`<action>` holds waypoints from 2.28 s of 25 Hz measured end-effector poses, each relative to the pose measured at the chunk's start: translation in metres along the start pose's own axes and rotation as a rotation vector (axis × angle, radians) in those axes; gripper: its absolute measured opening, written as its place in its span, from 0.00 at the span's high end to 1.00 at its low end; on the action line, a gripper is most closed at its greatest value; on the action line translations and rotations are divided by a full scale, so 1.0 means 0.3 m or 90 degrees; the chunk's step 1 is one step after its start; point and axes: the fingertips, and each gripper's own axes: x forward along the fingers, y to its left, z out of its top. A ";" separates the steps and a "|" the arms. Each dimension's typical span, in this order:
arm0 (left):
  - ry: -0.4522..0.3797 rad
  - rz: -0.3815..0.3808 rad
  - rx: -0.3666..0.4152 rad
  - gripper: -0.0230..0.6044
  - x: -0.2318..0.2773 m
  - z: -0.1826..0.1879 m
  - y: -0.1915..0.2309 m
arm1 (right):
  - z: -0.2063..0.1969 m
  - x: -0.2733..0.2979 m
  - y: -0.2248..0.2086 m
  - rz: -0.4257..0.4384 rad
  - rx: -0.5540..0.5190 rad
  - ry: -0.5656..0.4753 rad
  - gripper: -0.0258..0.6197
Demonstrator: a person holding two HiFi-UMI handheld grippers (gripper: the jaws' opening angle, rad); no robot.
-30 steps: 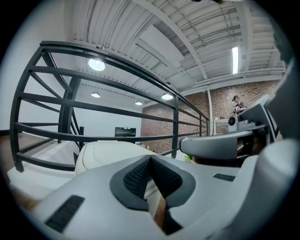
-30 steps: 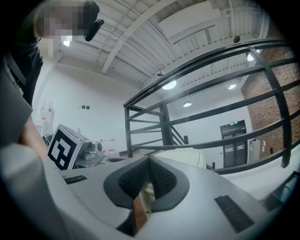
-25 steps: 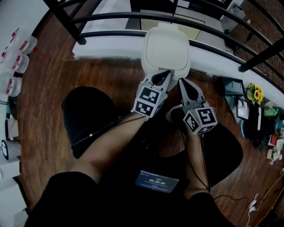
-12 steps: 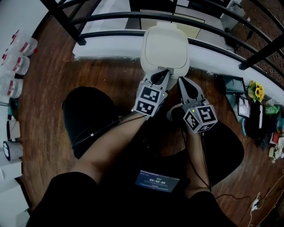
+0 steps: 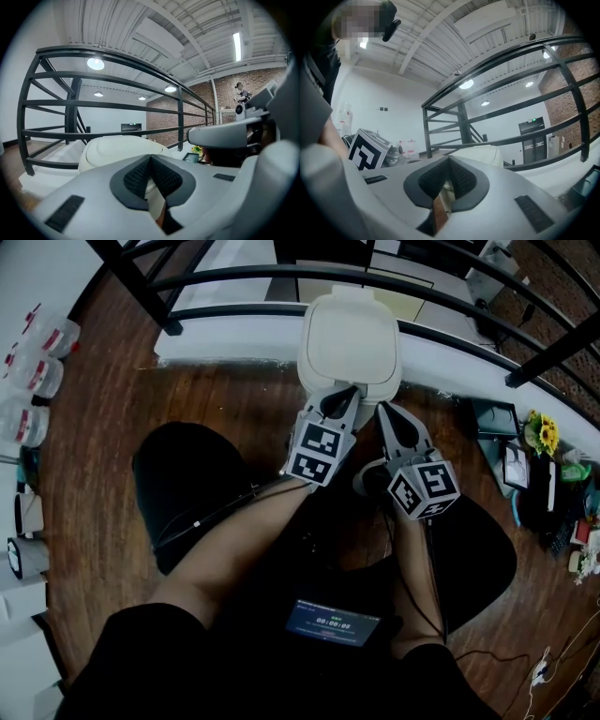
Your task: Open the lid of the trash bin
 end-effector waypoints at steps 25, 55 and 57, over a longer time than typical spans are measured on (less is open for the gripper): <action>-0.008 -0.029 -0.020 0.91 0.000 0.006 -0.005 | -0.003 -0.007 -0.009 -0.001 0.003 -0.001 0.91; -0.107 -0.088 0.011 0.91 -0.347 0.163 -0.145 | 0.109 -0.113 0.204 0.067 -0.047 -0.033 0.91; -0.113 -0.093 0.009 0.91 -0.389 0.176 -0.142 | 0.129 -0.111 0.244 0.082 -0.060 -0.035 0.91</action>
